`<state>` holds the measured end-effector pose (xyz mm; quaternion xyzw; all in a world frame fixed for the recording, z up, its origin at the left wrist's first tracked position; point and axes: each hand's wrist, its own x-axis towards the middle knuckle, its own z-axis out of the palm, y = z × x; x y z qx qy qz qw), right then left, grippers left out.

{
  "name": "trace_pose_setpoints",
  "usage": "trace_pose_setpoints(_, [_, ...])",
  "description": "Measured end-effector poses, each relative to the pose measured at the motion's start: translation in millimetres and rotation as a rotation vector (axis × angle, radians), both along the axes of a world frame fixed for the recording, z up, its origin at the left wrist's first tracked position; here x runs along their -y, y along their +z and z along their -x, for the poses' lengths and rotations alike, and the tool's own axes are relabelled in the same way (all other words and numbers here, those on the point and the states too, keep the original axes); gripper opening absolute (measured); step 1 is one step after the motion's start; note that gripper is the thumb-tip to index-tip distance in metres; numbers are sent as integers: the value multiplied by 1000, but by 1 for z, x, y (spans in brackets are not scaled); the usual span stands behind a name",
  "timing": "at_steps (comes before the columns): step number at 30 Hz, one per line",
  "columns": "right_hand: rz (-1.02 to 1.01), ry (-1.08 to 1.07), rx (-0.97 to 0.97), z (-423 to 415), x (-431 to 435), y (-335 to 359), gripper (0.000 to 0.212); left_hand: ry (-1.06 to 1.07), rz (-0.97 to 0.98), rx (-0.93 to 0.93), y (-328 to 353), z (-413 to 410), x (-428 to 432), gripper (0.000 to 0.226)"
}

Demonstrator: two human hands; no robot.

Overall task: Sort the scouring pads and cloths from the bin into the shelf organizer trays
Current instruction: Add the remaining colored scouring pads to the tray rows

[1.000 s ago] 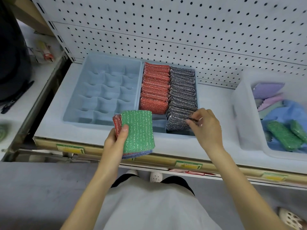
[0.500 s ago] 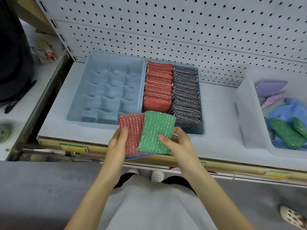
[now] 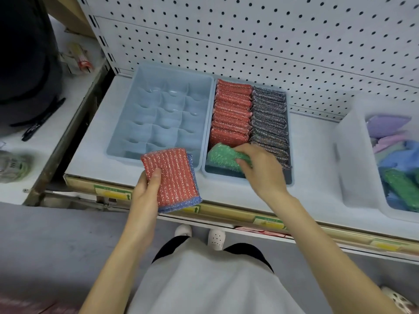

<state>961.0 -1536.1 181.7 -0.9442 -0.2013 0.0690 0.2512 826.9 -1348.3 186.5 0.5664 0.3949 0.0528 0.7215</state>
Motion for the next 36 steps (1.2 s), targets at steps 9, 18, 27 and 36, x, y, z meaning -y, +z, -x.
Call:
trace_pose_setpoints(9, [170,84,123,-8,-22,-22,24,34,14,13,-3,7,-9,18])
trace_pose_setpoints(18, [265,189,42,-17,-16,-15,27,-63,-27,63,-6,-3,-4,33])
trace_pose_setpoints(27, [-678,-269,-700,26,-19,31,9,-168,-64,115,-2,-23,23,42])
trace_pose_setpoints(36, [-828,-411,-806,47,-33,25,32,-273,-85,142,2,-29,43,28])
